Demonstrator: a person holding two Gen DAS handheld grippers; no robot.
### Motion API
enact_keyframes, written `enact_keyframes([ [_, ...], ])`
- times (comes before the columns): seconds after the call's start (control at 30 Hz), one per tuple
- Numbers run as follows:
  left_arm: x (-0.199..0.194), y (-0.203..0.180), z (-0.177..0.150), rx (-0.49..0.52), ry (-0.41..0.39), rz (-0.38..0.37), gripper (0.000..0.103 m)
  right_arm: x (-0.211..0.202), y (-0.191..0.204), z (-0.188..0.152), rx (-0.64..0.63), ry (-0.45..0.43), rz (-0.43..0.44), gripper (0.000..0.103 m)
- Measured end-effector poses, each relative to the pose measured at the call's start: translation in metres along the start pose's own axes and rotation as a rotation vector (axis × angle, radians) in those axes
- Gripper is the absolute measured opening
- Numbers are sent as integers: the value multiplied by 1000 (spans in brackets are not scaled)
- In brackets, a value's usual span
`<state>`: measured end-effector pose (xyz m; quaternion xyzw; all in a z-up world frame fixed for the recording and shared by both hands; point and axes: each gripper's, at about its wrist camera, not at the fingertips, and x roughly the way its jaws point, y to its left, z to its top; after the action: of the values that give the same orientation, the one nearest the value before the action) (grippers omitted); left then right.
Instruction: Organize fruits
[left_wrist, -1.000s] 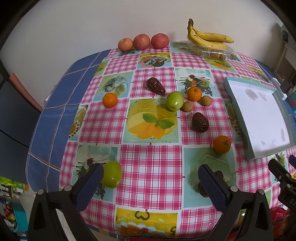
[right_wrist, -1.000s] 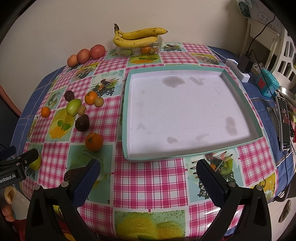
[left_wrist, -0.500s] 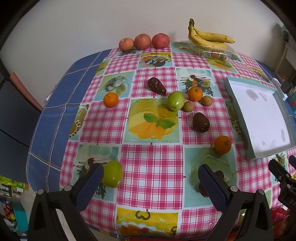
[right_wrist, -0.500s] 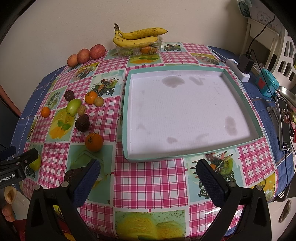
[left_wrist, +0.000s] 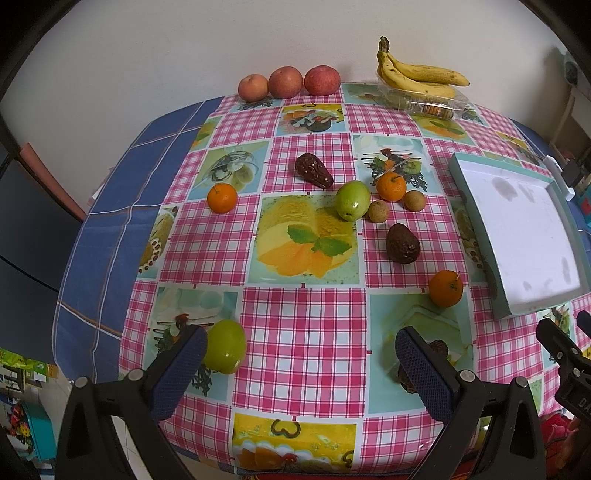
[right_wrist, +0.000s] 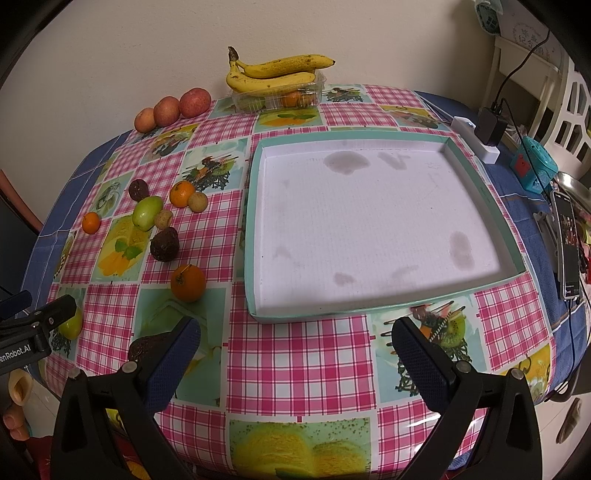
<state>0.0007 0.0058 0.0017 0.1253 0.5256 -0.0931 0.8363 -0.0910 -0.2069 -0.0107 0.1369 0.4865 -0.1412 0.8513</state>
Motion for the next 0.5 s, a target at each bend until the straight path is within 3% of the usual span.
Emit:
enact_keyframes([
  [0.5,0,0,0,0,0,0,103,1,-1,1,2,0,1,103],
])
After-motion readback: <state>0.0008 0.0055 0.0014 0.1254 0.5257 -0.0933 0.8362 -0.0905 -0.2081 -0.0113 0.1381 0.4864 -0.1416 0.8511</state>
